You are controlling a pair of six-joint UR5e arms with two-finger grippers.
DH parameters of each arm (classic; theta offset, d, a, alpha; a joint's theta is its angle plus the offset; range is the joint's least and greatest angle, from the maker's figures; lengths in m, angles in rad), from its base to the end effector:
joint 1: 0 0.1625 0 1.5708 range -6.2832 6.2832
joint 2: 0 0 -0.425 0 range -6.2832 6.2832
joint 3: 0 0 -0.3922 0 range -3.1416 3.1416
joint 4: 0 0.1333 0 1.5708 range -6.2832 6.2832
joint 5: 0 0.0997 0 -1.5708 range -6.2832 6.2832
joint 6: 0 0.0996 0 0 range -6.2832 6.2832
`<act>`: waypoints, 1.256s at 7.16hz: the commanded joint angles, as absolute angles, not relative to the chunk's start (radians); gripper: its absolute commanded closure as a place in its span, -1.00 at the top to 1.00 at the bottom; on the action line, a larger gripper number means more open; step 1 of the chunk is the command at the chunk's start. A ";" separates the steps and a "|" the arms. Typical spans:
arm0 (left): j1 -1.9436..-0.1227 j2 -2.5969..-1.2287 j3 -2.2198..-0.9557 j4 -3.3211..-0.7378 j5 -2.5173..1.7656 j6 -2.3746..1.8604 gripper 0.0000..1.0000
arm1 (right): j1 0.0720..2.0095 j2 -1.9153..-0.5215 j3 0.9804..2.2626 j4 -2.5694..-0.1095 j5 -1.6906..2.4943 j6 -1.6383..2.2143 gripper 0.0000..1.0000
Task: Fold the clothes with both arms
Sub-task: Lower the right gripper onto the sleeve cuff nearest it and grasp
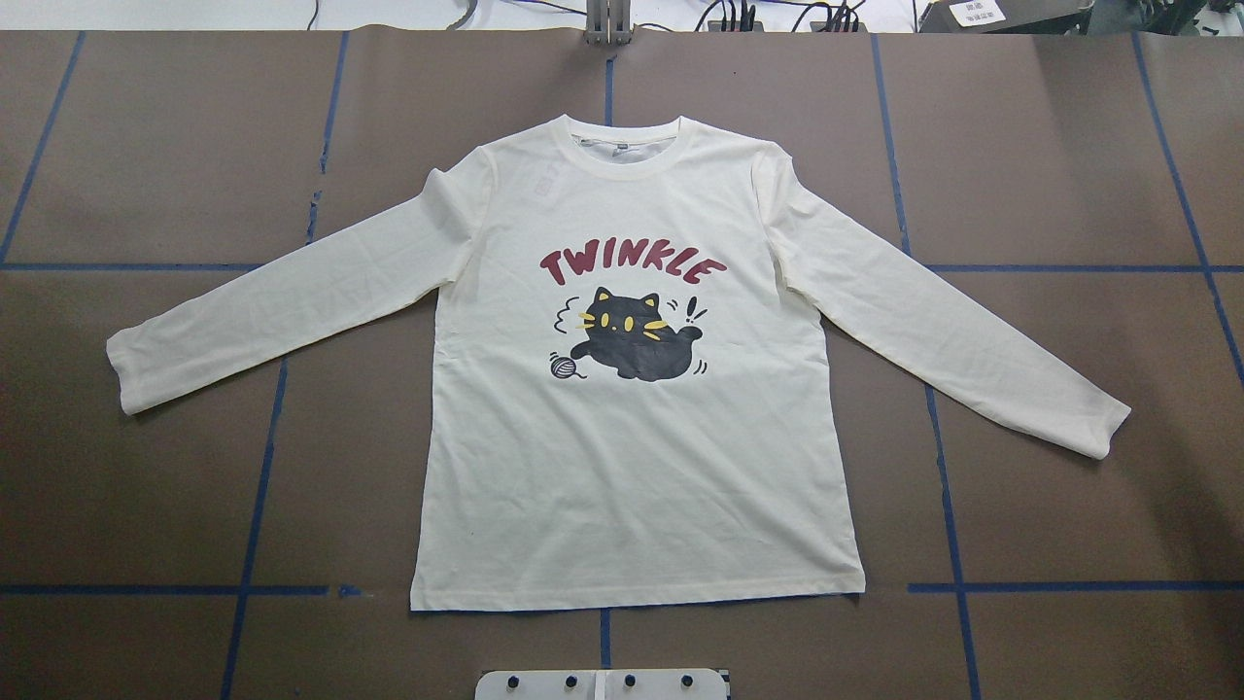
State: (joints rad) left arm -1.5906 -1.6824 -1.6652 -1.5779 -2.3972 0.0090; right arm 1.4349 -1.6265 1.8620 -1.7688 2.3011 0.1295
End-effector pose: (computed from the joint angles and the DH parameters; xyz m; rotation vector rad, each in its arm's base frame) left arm -0.0708 -0.5417 0.5495 0.2126 0.8202 0.0779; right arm 0.0039 -0.4649 0.5657 -0.0611 -0.7285 -0.0198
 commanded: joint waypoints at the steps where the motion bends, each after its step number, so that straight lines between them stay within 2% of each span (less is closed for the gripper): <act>1: -1.594 -1.671 -1.672 -1.591 -2.407 0.014 1.00 | 1.433 -1.632 1.856 -1.723 2.303 0.130 1.00; 3: -1.591 -1.665 -1.722 -1.582 -2.396 0.002 1.00 | 1.433 -1.635 1.864 -1.721 2.312 0.133 1.00; 5: -1.577 -1.654 -1.721 -1.588 -2.405 0.002 1.00 | 1.387 -1.656 1.864 -1.672 2.402 0.140 1.00; 7: -1.575 -1.652 -1.723 -1.592 -2.407 0.003 1.00 | 1.229 -1.712 1.839 -1.451 2.382 0.234 1.00; 9: -1.575 -1.654 -1.724 -1.594 -2.407 0.003 1.00 | 1.084 -1.712 1.807 -1.294 2.317 0.531 1.00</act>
